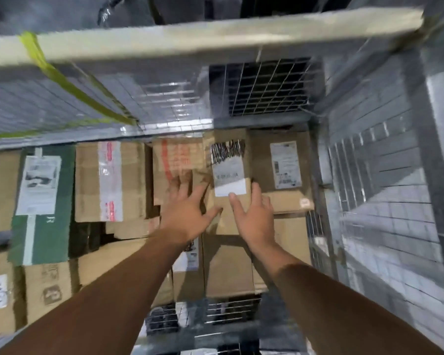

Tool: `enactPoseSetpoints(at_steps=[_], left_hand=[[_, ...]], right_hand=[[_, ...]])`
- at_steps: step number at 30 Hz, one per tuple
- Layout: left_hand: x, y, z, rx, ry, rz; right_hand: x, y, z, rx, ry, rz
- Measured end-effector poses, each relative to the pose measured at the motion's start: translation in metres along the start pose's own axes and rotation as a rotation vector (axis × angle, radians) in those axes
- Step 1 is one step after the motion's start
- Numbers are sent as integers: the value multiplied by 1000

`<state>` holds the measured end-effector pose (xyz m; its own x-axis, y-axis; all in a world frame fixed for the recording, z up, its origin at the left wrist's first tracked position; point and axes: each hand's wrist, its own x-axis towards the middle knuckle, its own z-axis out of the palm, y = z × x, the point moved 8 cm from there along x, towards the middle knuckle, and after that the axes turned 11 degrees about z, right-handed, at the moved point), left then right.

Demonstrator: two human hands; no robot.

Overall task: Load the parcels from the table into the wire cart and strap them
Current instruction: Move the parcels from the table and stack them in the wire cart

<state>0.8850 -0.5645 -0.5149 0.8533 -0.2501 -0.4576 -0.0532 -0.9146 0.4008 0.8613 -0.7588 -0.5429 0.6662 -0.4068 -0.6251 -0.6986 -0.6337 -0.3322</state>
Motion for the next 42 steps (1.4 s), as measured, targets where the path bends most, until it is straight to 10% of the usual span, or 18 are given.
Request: enactPoseSetpoints(at_steps=[13,26,34,42], left_hand=[[19,6,7,36,-97,-115],[-167,83,-141,-207,-87,-16],[-292,208,-248,-403,-49,314],[-443,335,-218,-27,-269,953]], right_hand=[[42,-22,-27,-582,-23,-16],[-179,-12,-161,-278,-108,40],[-398,14,-303,24,290,-1],[-648,172,-282,390,598,571]])
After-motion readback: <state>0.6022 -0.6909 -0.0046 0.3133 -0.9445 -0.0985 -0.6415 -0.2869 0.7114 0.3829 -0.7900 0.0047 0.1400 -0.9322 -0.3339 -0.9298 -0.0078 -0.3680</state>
